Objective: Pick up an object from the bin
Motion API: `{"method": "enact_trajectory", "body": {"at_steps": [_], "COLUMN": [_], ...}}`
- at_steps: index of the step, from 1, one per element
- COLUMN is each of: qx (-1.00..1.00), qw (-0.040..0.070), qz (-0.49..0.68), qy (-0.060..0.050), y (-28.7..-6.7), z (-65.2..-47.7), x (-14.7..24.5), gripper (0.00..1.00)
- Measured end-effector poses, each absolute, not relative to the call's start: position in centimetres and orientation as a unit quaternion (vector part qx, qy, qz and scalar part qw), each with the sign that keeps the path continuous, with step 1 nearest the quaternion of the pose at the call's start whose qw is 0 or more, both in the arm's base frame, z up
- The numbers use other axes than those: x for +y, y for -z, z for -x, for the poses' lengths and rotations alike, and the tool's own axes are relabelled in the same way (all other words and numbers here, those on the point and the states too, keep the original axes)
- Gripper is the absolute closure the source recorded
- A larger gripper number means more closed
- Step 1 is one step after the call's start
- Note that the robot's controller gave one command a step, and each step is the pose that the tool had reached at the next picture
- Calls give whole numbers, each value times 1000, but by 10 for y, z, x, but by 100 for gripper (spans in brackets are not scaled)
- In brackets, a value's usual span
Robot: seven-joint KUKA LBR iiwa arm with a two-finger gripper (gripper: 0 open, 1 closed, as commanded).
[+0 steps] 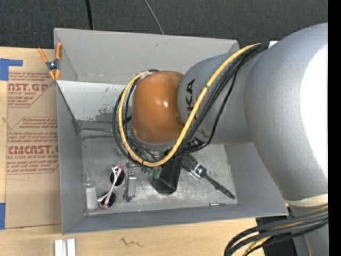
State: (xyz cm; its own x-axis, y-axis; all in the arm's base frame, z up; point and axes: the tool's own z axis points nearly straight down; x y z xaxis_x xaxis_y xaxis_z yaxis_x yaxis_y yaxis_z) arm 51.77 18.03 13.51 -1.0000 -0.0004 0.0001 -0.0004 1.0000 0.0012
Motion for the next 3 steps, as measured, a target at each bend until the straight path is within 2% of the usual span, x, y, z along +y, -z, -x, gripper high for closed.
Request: {"method": "enact_trajectory", "body": {"at_steps": [1, 2, 3], "qx": [-992, -979, -969], "qw": [-4, 2, -2], "qz": [-123, -204, -245], "qy": [0, 0, 1], "y": [-99, -99, -119], "z": [-511, -503, -505], "x": [216, 231, 233], "gripper": [0, 0, 0]}}
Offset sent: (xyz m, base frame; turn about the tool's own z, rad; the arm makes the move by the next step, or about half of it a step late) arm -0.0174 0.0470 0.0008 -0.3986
